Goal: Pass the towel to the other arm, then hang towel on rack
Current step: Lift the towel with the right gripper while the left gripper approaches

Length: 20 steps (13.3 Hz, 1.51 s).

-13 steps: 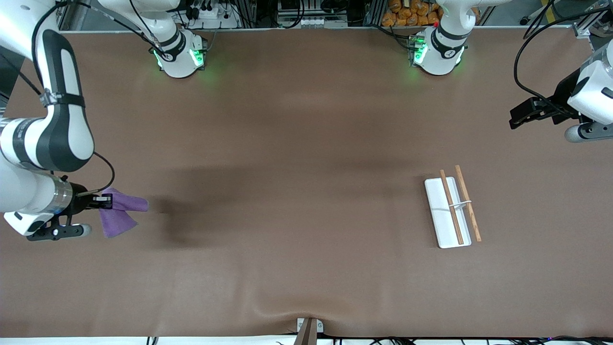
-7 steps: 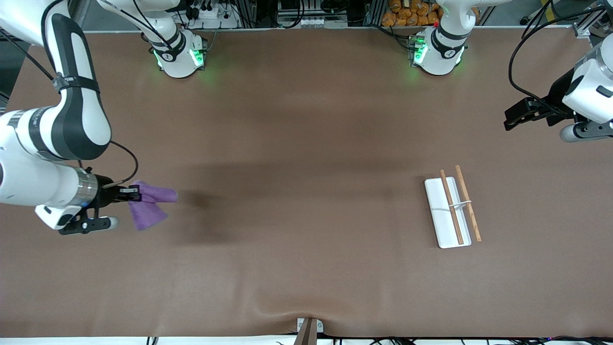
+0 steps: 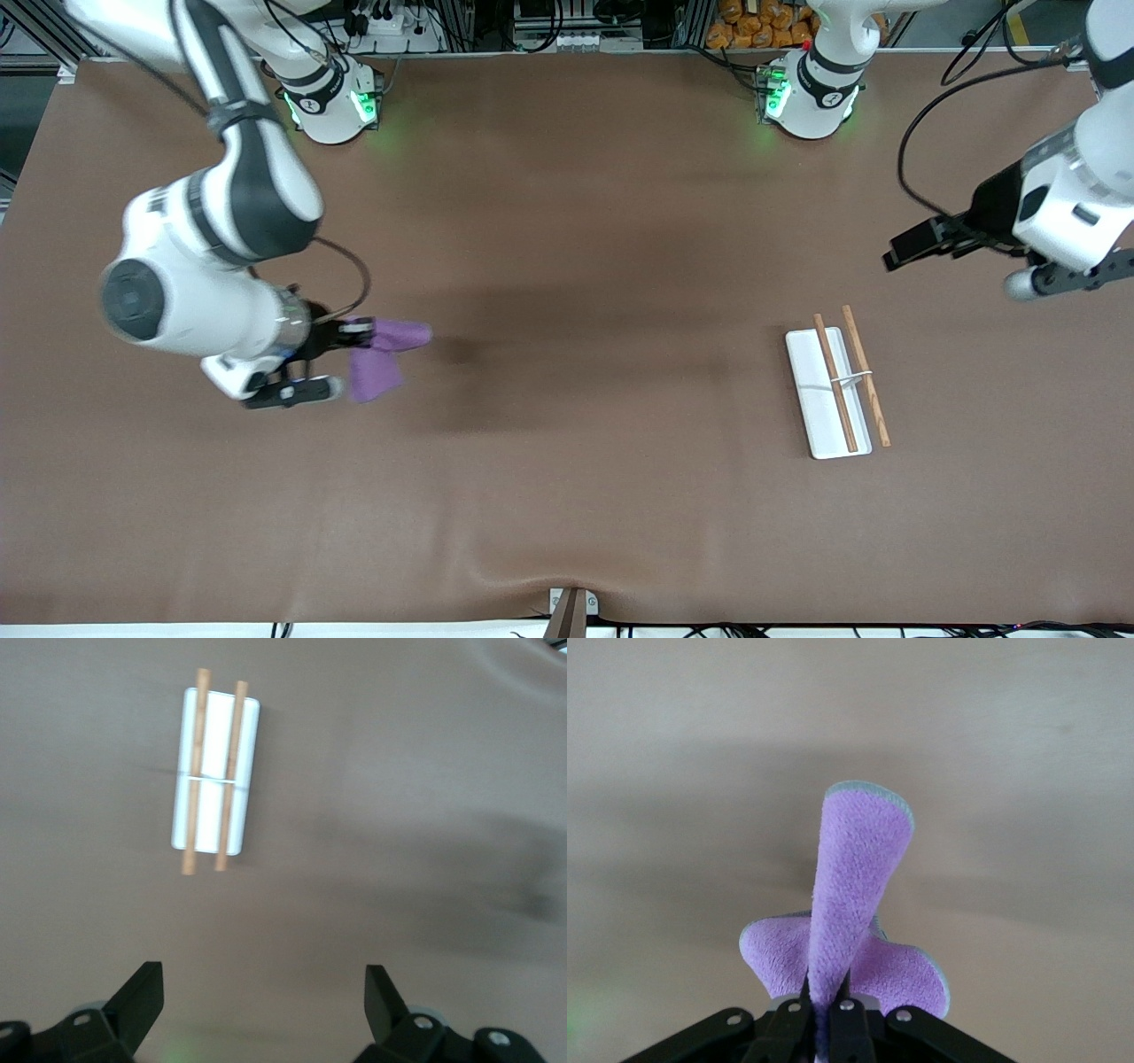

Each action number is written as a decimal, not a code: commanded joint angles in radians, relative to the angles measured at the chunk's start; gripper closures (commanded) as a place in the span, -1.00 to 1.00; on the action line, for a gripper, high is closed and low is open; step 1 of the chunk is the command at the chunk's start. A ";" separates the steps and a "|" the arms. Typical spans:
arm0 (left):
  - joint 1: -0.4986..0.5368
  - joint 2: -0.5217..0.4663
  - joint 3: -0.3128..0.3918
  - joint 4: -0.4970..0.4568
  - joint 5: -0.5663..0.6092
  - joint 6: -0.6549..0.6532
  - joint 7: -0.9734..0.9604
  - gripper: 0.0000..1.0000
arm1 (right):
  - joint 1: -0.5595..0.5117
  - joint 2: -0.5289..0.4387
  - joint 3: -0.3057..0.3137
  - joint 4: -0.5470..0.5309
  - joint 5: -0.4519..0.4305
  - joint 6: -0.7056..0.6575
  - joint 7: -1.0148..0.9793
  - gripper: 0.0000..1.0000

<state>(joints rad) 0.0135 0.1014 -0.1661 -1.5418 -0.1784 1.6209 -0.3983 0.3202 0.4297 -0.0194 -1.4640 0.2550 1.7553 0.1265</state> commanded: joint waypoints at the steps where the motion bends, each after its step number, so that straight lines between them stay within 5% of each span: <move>1: -0.067 0.052 -0.001 0.017 -0.027 0.075 -0.126 -1.00 | 0.077 -0.025 -0.007 0.016 0.017 0.001 0.137 1.00; 4: -0.141 0.121 -0.001 0.019 -0.050 0.169 -0.293 -1.00 | 0.172 -0.025 -0.010 0.031 0.009 0.009 0.238 1.00; 8: -0.176 0.217 -0.001 0.019 -0.245 0.241 -0.458 -1.00 | 0.240 -0.017 -0.008 0.048 0.013 0.084 0.393 1.00; 13: -0.296 0.268 0.000 0.019 -0.251 0.350 -0.704 -1.00 | 0.345 0.013 -0.008 0.050 0.013 0.278 0.593 1.00; 20: -0.333 0.307 0.000 0.000 -0.236 0.338 -1.135 -1.00 | 0.439 0.049 -0.007 0.050 0.017 0.469 0.680 1.00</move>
<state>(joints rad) -0.3031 0.3974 -0.1719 -1.5456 -0.4178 1.9682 -1.4185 0.7348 0.4658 -0.0184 -1.4256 0.2558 2.1914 0.7651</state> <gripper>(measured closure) 0.000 0.952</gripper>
